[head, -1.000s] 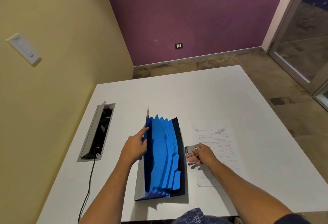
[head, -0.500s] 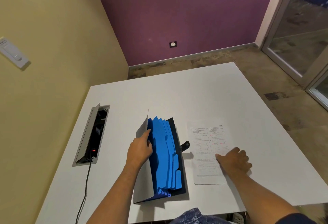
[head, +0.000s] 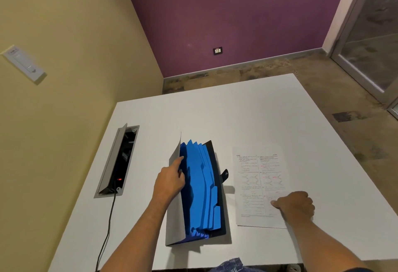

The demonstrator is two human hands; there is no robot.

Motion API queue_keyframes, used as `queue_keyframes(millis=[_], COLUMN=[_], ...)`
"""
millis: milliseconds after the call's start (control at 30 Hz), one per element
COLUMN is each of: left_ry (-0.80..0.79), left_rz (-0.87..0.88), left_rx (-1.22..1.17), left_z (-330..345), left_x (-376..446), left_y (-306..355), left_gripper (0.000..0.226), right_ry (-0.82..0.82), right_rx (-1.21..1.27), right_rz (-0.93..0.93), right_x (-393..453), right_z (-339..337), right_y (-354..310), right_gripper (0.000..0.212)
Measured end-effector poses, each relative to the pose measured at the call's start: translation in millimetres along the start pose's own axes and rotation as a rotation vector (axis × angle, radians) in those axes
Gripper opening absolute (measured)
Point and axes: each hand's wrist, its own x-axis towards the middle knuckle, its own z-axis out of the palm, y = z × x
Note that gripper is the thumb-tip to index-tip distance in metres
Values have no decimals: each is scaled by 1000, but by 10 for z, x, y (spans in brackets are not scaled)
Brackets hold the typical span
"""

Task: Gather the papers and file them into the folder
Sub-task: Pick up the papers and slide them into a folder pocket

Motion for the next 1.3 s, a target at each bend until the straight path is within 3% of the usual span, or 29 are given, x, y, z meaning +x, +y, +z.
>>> queue_keyframes(millis=[300, 500, 633, 733, 833, 1100, 1300], left_ry=[5, -10, -12, -19, -22, -27, -23], left_rz=[-21, -27, -22, -22, -25, -25, -26], left_rx=[-13, -23, -18, -14, -18, -7, -16], left_z=[-19, -9, -4, -9, -9, -24, -42], left_x=[36, 46, 41, 39, 32, 14, 7], left_y=[-32, -26, -14, -7, 0, 28, 44], left_gripper=[57, 56, 55, 55, 54, 54, 54], right_ry=[-75, -134, -264, -352, -439, -739, -690], right_rx=[7, 119, 339, 463, 509, 609, 661], right_rz=[-1, -131, -187, -204, -212, -248, -240], right_x=[50, 60, 192, 321, 422, 490, 467], right_z=[-39, -133, -93, -56, -67, -22, 59], right_y=[36, 83, 177, 217, 175, 27, -102], right_gripper=[54, 51, 58, 49, 40, 51, 41])
